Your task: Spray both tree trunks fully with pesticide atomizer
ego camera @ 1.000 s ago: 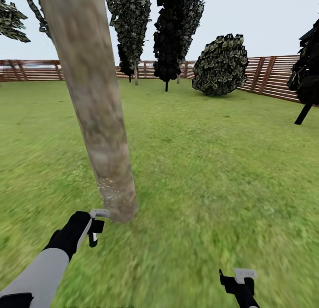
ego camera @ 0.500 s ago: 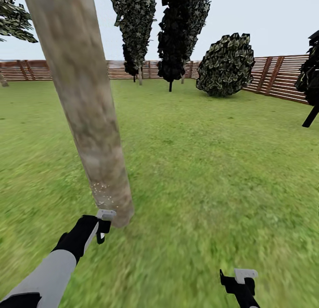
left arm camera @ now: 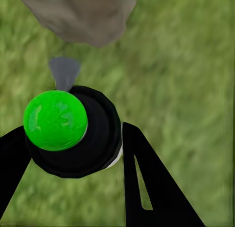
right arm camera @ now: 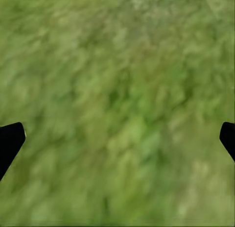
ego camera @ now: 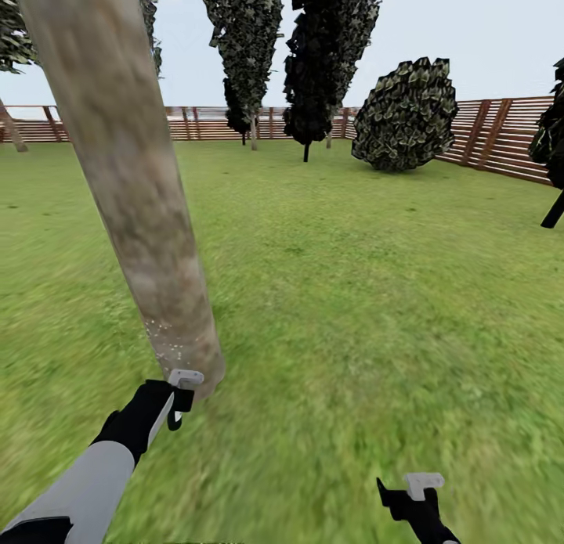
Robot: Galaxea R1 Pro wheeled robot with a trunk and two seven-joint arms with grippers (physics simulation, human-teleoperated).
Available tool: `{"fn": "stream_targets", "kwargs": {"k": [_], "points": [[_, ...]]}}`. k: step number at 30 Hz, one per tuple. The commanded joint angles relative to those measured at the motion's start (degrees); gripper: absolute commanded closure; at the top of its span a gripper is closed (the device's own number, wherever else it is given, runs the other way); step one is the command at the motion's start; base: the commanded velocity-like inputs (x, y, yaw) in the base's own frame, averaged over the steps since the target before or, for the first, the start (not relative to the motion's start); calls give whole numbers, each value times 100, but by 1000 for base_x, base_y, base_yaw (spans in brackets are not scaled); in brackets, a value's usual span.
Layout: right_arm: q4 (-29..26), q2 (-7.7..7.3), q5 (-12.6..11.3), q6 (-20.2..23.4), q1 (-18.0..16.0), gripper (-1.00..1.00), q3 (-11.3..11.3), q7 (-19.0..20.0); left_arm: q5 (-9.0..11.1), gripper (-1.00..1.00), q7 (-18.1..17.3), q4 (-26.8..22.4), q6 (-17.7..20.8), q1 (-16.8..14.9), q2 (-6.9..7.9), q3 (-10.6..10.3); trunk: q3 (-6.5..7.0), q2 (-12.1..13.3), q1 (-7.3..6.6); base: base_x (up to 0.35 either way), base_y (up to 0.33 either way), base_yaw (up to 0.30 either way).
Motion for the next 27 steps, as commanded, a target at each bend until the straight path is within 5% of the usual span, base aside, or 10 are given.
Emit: {"fn": "stream_targets", "kwargs": {"k": [1,6,11,27], "points": [[2,0,-65,-16,-2,-100,27,136,-47,100,-24,-12,27,-4,-1,24,-6,-2,-1,0,-278,221],[14,-6,-66,-16,-2,-100,25,227,-48,100,-13,-16,27,-4,7,38,-8,-2,-1,56,-276,264],[15,-15,-66,-21,-2,-100,25,221,-70,100,-13,-16,19,-3,4,337,-8,-2,-1,168,-251,273],[15,-15,-66,-24,-2,-100,25,217,-120,100,-12,-9,18,1,3,310,-8,-2,-1,124,-260,222]]}}
